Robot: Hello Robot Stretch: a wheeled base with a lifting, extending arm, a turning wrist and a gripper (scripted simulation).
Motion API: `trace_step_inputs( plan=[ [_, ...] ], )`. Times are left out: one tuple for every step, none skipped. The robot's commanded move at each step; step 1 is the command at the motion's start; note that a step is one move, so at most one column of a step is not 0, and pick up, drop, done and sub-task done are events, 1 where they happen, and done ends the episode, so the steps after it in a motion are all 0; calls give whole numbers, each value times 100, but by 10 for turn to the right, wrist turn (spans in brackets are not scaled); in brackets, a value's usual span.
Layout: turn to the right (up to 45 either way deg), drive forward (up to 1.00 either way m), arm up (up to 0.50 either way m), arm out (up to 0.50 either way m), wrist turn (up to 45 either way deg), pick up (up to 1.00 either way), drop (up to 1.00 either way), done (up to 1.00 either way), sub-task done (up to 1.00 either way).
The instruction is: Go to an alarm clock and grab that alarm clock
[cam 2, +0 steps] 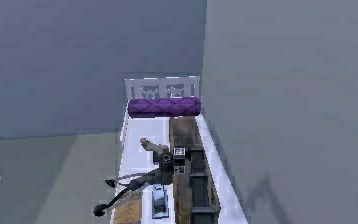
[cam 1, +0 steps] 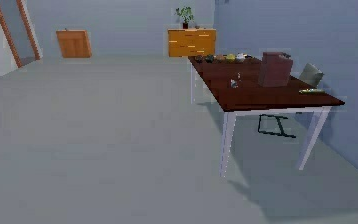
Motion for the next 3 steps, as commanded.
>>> trace_step_inputs(
  plan=[
    [0, 0, 0, 0, 450, 0, 0, 0, 0],
    [0, 0, 0, 0, 180, 0, 0, 0, 0],
    [0, 0, -30, 0, 0, 0, 0, 0, 0]
  ],
)
